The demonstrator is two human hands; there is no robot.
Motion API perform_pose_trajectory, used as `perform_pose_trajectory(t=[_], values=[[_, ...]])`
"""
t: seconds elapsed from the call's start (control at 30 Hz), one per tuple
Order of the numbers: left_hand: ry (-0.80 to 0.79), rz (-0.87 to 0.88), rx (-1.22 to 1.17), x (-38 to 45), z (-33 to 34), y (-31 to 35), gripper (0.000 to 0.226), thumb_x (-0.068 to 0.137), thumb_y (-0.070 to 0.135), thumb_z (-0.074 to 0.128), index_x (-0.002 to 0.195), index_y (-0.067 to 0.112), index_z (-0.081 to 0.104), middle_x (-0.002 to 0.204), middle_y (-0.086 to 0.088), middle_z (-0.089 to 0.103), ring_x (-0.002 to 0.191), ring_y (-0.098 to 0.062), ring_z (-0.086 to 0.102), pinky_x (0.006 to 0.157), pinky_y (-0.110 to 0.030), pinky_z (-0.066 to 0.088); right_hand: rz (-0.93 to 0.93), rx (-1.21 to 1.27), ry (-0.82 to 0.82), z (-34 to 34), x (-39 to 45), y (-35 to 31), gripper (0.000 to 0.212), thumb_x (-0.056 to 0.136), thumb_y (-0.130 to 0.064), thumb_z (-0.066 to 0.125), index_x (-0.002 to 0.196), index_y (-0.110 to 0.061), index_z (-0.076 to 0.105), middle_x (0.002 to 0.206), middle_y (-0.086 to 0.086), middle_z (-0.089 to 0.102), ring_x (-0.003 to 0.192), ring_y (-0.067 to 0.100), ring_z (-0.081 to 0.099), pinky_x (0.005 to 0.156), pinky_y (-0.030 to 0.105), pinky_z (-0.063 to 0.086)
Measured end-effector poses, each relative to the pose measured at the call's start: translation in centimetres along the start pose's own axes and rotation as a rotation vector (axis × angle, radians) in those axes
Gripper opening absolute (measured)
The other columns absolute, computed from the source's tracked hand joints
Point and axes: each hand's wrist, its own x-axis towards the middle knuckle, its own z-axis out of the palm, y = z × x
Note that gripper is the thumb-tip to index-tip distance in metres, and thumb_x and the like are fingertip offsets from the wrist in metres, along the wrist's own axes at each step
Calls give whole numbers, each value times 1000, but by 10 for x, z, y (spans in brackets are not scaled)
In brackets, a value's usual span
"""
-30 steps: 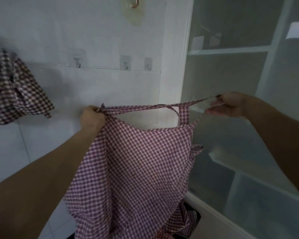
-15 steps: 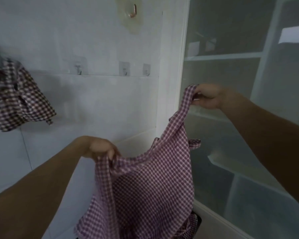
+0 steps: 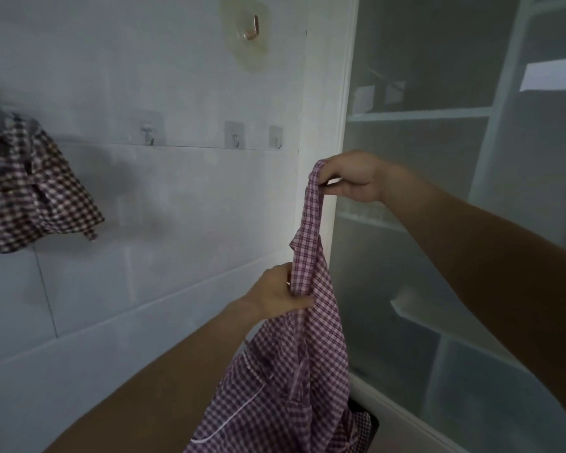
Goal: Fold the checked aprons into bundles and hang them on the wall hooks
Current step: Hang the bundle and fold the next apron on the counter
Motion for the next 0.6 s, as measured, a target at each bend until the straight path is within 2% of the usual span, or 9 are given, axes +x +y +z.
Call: perform_pose_trajectory(t=[0.03,0.1,0.17,0.23,0.33,0.37,0.43,0.5,0.6], values=[[59,30,40,3,-2,-1,20,84,27,74,92,11,65,90,-1,68,83,-16,64,82,-32,55,-16,40,-10,-2,-1,-1,18,83,19,55,85,3,61,94,17,62,94,23,62,79,28,60],[117,6,103,5,-16,-1,24,94,20,60,75,6,60,74,-7,64,71,-26,63,65,-34,57,-38,68,-35,-8,-5,-3,16,84,19,57,87,4,62,94,17,62,93,23,64,77,27,59],[30,-133,161,4,-38,0,26,99,27,54,95,5,66,82,-9,66,70,-25,66,55,-30,57,-41,27,-8,-15,-7,-2,11,85,16,61,90,7,65,93,18,67,91,22,69,76,23,58],[29,-294,157,1,-64,2,24,101,20,52,109,1,64,89,-13,69,70,-24,69,55,-31,60,-33,-125,83,-22,-8,-1,6,86,12,65,87,8,68,88,14,72,86,20,73,69,19,57],[326,-350,38,1,-107,6,14,97,1,49,103,-3,61,86,-21,71,65,-27,70,49,-34,58,-111,-646,304,-38,-6,3,17,82,-1,76,72,-12,69,60,-1,67,55,3,65,46,14,47],[439,-329,15,2,-121,8,16,97,1,47,102,-3,61,81,-19,71,66,-27,70,46,-31,54,-171,-790,390,-43,-5,5,18,81,-7,79,71,-16,67,60,-5,64,52,2,62,45,16,44],[596,-285,-33,2,-143,14,16,98,0,45,102,-3,60,72,-12,69,74,-29,71,51,-29,50,-282,-953,535,-48,-4,11,22,83,-21,78,70,-22,60,66,-7,59,64,14,61,53,25,41],[637,-254,-128,2,-156,21,13,97,-3,44,99,-2,56,70,-10,65,73,-34,69,62,-39,57,-296,-995,623,-48,1,17,24,87,-32,72,70,-23,58,68,-4,58,72,22,60,61,30,42],[625,-242,-203,0,-162,30,16,97,-3,39,98,-5,55,64,-15,63,54,-31,60,66,-40,56,-57,-893,502,-43,7,19,28,93,-28,67,86,-2,73,75,15,72,69,29,67,70,44,57]])
